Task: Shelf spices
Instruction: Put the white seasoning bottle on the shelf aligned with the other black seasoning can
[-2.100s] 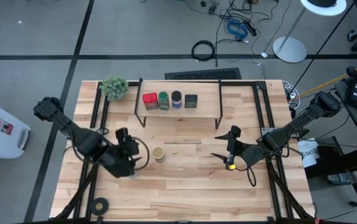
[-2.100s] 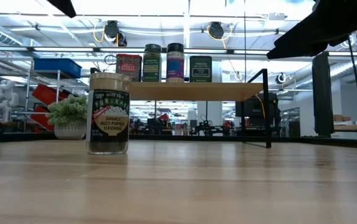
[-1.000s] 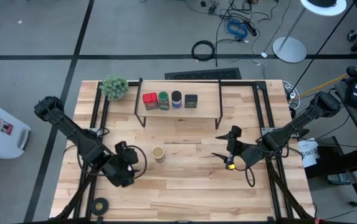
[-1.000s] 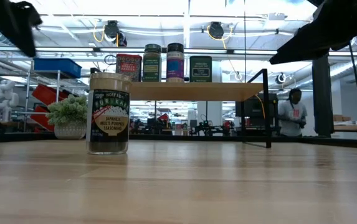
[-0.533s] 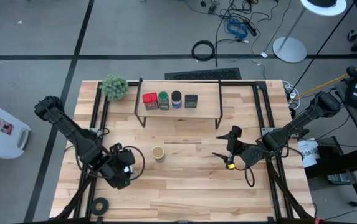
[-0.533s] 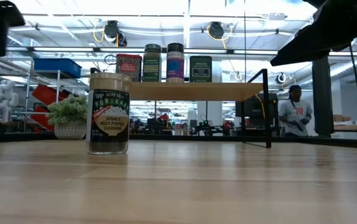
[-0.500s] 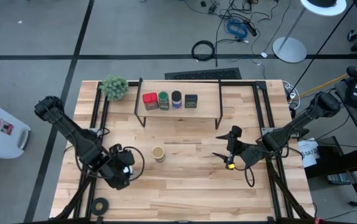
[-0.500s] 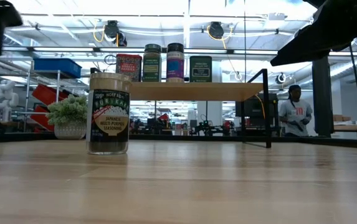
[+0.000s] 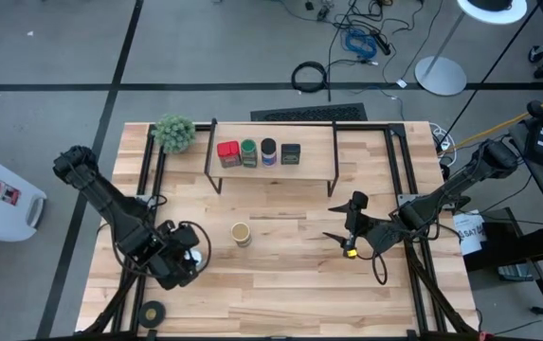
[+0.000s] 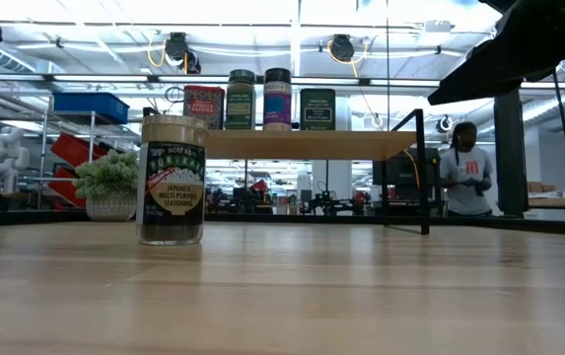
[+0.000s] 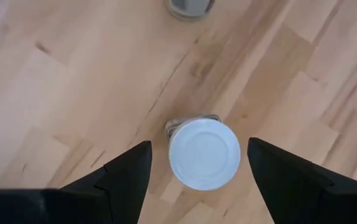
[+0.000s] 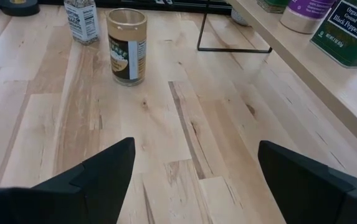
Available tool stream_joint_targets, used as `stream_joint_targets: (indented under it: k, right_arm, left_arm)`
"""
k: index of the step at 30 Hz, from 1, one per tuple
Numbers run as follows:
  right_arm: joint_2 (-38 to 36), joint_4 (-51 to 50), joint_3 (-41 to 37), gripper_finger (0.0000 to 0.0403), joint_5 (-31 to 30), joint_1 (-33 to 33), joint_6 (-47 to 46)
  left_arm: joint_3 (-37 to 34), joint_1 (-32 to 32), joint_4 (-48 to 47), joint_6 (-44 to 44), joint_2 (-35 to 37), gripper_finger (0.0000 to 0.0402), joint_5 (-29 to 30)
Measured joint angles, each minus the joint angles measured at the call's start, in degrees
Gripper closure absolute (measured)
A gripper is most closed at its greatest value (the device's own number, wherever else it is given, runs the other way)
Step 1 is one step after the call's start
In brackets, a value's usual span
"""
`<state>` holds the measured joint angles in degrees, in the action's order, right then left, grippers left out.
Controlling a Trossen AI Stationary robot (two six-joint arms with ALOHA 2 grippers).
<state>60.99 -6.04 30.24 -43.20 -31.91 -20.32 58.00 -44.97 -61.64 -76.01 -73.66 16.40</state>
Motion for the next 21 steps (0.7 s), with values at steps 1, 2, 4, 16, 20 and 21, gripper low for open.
stream_joint_targets:
  k: [1,2,4,16,20,21]
  right_arm:
    - [0.00,-0.02,0.00,0.0076,-0.02,-0.01,0.03]
    - [0.00,-0.04,0.00,0.0076,0.00,0.00,0.03]
    - [0.00,-0.09,0.00,0.0076,0.00,-0.01,0.03]
    - [0.00,-0.22,0.00,0.0076,-0.01,-0.01,0.03]
    - [0.00,-0.28,0.00,0.0076,-0.02,0.00,0.20]
    - [0.00,-0.27,0.00,0.0076,-0.02,0.01,0.19]
  left_arm:
    - [0.00,-0.24,0.01,-0.05,-0.15,0.0127,0.39]
    - [-0.08,-0.46,0.13,-0.25,-0.27,0.0127,0.44]
    - [-0.22,-0.69,-0.19,-1.50,-0.91,0.0127,0.65]
    - [-0.40,-1.77,1.71,-3.19,-6.72,0.0127,1.68]
    - [-0.35,-1.67,2.14,-3.22,-8.24,0.0127,2.04]
    - [-0.35,-1.69,2.06,-3.19,-8.86,0.0127,2.04]
